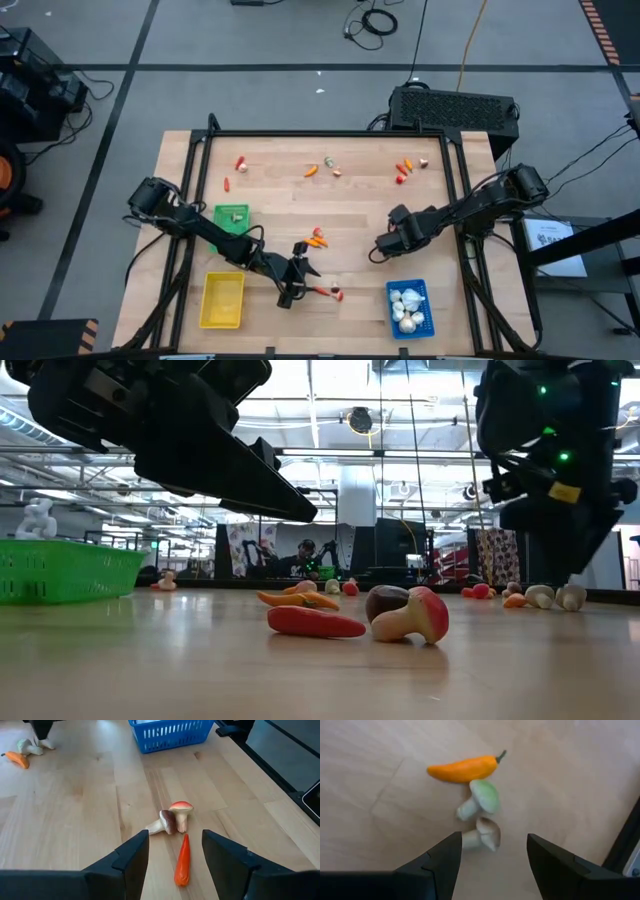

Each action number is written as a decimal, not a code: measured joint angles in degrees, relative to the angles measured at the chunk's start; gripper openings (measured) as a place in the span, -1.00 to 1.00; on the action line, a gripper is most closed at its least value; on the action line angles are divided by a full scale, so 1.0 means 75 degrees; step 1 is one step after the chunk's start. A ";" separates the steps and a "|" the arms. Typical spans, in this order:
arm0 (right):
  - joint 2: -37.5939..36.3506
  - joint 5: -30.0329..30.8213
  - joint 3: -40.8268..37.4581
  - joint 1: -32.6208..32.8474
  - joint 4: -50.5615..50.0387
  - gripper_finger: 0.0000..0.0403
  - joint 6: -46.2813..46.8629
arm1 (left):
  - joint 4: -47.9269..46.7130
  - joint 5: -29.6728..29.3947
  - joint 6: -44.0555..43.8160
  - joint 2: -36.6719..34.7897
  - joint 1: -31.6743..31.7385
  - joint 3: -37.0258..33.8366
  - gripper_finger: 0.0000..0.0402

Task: Sort produce into baskets
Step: Put the brown mushroom into the green bin, then put the red mushroom into the green bin

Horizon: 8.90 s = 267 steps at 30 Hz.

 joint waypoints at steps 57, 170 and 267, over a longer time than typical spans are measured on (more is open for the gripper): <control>0.0000 -0.1107 0.1402 0.0789 0.6147 -0.50 -0.5862 | 0.1743 -0.1459 0.3649 -0.0012 0.0156 0.0348 -0.04; -0.0006 0.0314 0.1353 0.0501 0.6371 0.04 -0.6774 | -1.2660 -0.2338 -0.5776 -0.4351 0.0067 -0.0029 -0.37; 0.0358 0.0480 0.0518 -0.2654 0.6143 -0.91 -0.3882 | -0.5736 -0.3190 -0.0732 -0.4328 -0.0682 -0.0642 -0.33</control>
